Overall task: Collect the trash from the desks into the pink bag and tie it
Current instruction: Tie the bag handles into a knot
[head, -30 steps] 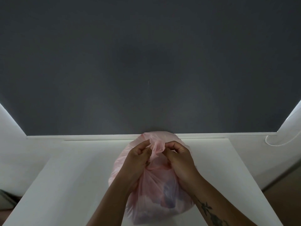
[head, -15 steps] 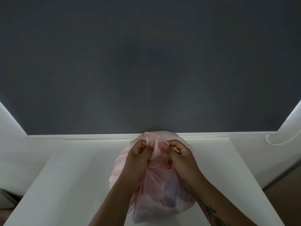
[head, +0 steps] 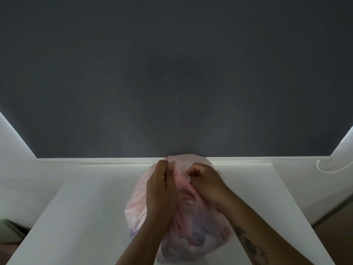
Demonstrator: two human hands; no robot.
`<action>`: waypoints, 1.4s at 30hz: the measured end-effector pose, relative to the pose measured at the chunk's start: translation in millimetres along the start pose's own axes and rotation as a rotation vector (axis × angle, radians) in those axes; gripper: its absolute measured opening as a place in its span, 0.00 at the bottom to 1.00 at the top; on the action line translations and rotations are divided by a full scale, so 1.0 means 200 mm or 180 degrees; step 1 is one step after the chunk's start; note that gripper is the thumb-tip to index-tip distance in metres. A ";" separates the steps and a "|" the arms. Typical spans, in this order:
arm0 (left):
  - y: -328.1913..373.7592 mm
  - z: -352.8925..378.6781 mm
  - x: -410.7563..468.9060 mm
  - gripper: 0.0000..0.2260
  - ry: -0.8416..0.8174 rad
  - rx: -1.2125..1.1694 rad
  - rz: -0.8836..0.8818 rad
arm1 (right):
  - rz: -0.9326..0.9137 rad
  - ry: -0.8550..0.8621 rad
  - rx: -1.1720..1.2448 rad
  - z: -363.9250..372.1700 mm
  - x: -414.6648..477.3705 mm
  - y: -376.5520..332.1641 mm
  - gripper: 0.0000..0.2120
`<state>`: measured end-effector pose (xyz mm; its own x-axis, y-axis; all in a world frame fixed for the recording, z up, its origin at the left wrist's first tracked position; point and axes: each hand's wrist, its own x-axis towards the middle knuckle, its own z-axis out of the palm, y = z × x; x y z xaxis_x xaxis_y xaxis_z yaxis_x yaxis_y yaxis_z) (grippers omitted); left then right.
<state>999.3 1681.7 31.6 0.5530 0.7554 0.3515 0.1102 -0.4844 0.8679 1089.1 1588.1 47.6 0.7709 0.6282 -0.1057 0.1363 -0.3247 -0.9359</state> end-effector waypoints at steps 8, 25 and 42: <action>0.01 0.00 0.03 0.10 -0.0563 -0.0457 -0.0147 | 0.0581 -0.1599 -0.0094 -0.17 0.05 0.04 0.14; -0.03 0.03 0.18 0.14 -0.0976 -0.0117 -0.1514 | -0.0658 -0.0718 -0.0160 -0.11 -0.12 0.02 0.13; 0.00 -0.03 0.20 0.13 -0.1623 -0.0791 -0.2266 | -0.1556 0.0355 -0.0474 0.01 -0.08 0.08 0.10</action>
<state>1016.8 1714.2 47.3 0.7272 0.5242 -0.4432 0.4169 0.1757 0.8918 1078.0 1573.5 34.1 0.6555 0.6550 0.3758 0.5778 -0.1145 -0.8081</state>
